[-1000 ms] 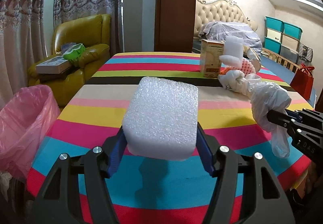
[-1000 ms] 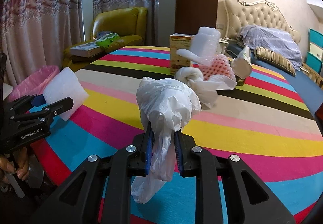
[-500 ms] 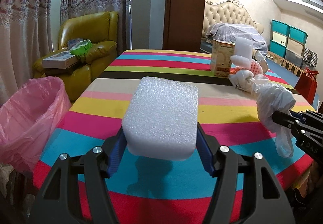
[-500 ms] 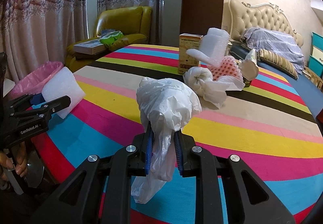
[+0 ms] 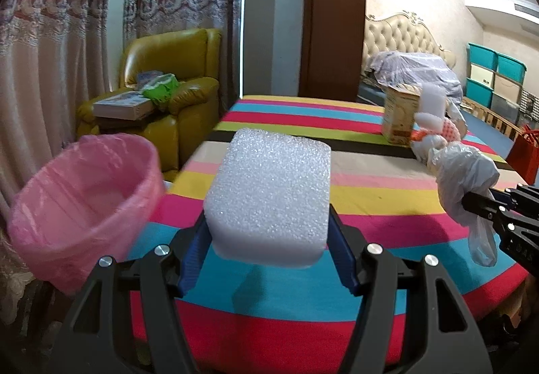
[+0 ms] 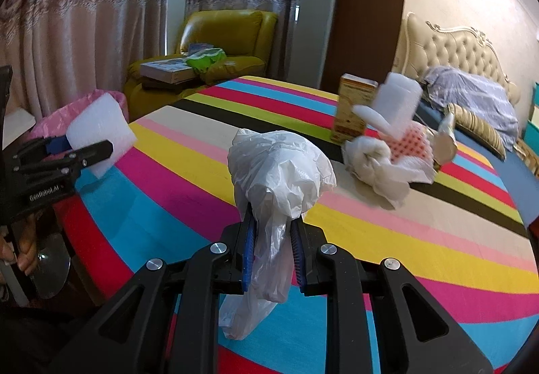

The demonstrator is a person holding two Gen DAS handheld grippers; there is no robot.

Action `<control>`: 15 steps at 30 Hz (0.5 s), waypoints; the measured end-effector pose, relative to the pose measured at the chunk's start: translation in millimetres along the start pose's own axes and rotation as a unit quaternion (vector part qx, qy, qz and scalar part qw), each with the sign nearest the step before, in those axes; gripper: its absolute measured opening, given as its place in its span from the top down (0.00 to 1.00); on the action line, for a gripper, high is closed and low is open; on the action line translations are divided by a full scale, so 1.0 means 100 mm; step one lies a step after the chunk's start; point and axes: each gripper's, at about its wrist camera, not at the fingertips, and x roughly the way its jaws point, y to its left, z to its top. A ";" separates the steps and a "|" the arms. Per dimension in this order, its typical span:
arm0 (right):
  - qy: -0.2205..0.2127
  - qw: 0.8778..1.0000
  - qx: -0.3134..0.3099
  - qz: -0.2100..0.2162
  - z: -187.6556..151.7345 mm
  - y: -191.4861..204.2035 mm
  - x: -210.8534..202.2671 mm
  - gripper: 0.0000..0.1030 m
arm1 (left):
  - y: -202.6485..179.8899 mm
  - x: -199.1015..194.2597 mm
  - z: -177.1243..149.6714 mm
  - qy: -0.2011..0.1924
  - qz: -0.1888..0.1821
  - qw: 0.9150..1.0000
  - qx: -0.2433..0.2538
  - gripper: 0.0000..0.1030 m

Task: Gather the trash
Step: 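Carry the foam block with the left tool while the right tool carries the plastic bag to the bin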

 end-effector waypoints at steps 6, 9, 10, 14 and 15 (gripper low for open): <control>-0.001 0.999 -0.032 0.015 0.13 0.27 0.07 0.79 | 0.33 -0.13 0.07 -0.020 0.028 0.999 -0.016 0.39; -0.002 0.999 -0.046 0.022 0.19 0.41 0.11 0.79 | 0.53 -0.18 0.11 -0.028 0.041 0.998 -0.029 0.39; -0.001 0.998 -0.051 0.026 0.20 0.45 0.12 0.79 | 0.61 -0.20 0.12 -0.031 0.047 0.998 -0.033 0.39; -0.004 0.997 -0.069 0.046 0.32 0.66 0.19 0.79 | 0.87 -0.26 0.17 -0.040 0.064 0.996 -0.052 0.39; -0.005 0.996 -0.070 0.054 0.35 0.70 0.20 0.79 | 0.96 -0.26 0.19 -0.039 0.067 0.995 -0.059 0.39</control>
